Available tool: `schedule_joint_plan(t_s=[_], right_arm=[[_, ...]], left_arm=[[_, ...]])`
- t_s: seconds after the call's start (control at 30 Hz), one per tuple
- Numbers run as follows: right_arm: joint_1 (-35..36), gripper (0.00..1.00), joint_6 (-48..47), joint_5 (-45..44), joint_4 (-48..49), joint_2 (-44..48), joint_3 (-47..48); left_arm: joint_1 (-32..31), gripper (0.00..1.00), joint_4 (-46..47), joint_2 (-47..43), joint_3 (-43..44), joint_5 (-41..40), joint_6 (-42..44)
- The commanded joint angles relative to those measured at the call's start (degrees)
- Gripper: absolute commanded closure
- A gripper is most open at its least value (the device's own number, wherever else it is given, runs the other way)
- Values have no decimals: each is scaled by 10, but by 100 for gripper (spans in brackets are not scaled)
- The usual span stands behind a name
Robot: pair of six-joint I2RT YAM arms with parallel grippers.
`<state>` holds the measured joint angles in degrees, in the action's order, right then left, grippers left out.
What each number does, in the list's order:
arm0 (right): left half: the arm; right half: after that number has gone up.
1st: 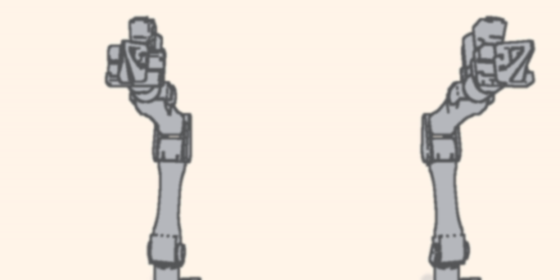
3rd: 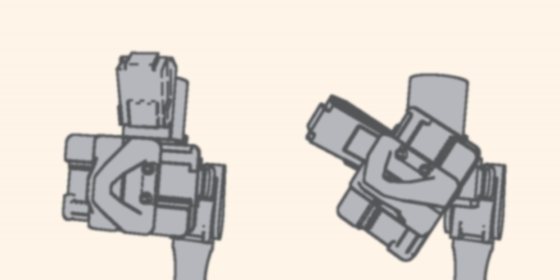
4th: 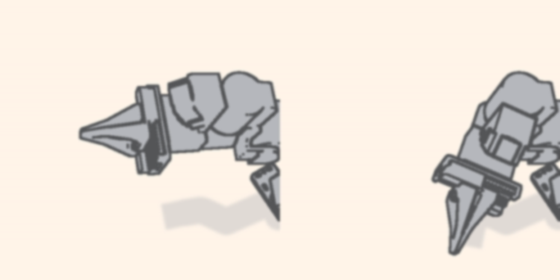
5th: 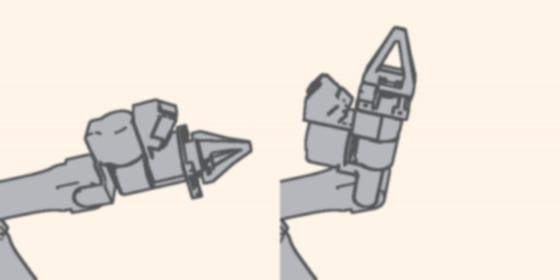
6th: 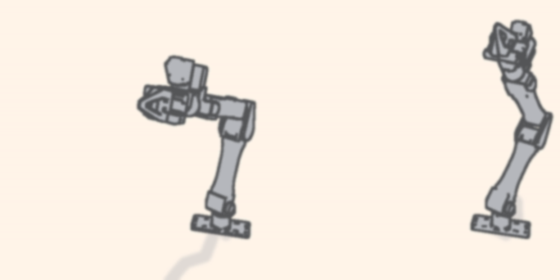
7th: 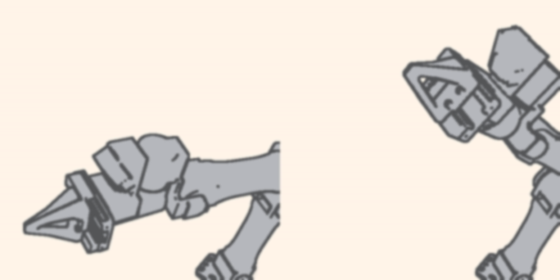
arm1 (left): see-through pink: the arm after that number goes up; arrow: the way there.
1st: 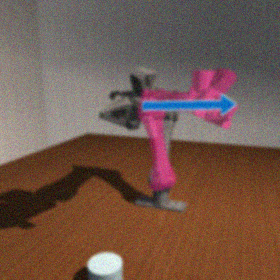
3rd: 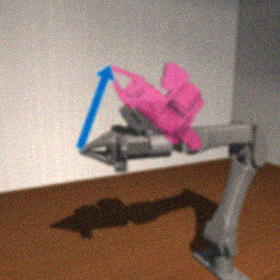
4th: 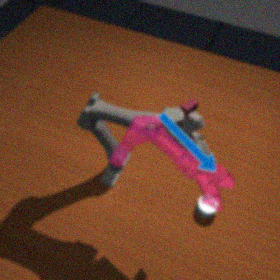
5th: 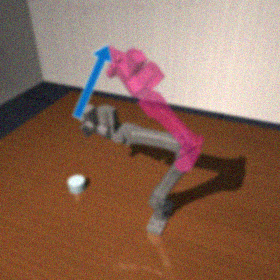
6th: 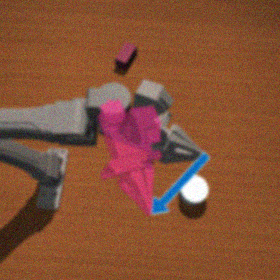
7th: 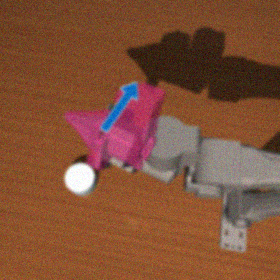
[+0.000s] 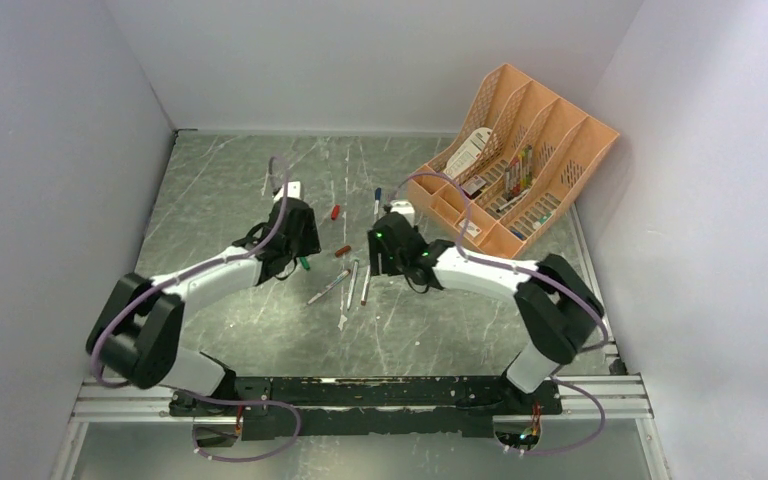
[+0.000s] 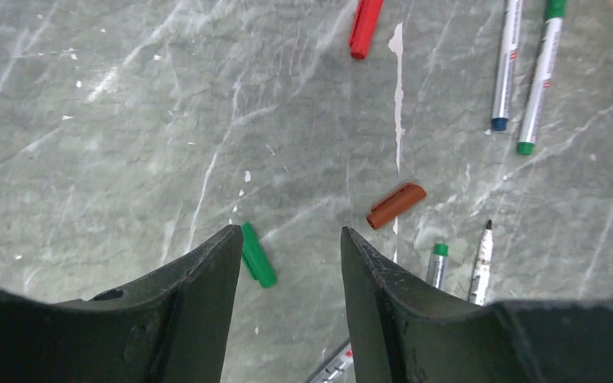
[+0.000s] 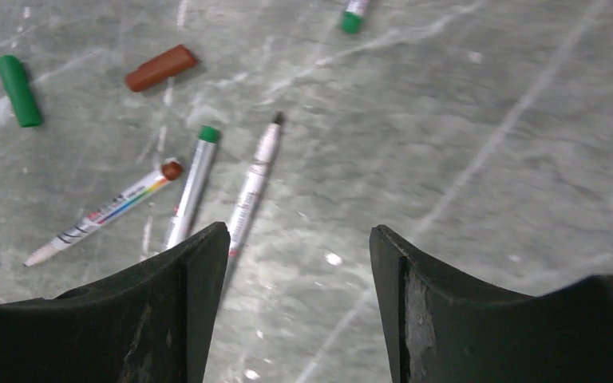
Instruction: Insert the pens into the pen caps
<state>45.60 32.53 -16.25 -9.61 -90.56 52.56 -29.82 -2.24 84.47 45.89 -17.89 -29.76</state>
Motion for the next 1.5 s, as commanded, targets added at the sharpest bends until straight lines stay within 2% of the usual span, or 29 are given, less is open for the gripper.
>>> schedule_joint_plan(t_s=[0.0, 0.13, 0.5, 0.63, 0.77, 0.8, 0.93, 1.0, 1.03, 1.1, 1.17, 1.23, 1.33, 1.47], right_arm=[[28, 38, 7, 10, -10, -63, 62], [44, 45, 7, 14, -24, -109, 100], [58, 54, 32, -5, -92, -189, 157], [59, 71, 38, -4, -97, -196, 162], [59, 97, 42, -3, -107, -189, 168], [58, 100, 41, -6, -108, -185, 169], [49, 100, 42, -12, -96, -149, 169], [49, 100, 35, -21, -64, -97, 152], [49, 100, 31, -27, -46, -71, 140], [48, 100, 18, -37, -3, -12, 114], [46, 100, 1, -39, 50, 53, 78], [41, 100, -19, -27, 125, 117, 24], [24, 100, -34, 12, 225, 200, -34], [3, 100, -33, 66, 301, 262, -64]], left_arm=[[2, 41, 25, -75, -32, -14, -11], [4, 41, 30, -109, -57, -21, -7], [6, 41, 37, -115, -56, -12, -4], [6, 41, 44, -117, -61, -2, -8], [5, 40, 49, -120, -54, 29, -3], [5, 40, 57, -122, -55, 44, -3], [6, 40, 102, -123, -50, 116, -7], [6, 40, 146, -128, -51, 185, -10], [9, 41, 193, -131, -61, 261, -17], [14, 40, 313, -131, -93, 377, -54], [14, 40, 444, -128, -132, 452, -109], [14, 43, 556, -127, -148, 491, -158], [8, 47, 625, -132, -150, 528, -155], [-2, 43, 679, -136, -146, 547, -157]])
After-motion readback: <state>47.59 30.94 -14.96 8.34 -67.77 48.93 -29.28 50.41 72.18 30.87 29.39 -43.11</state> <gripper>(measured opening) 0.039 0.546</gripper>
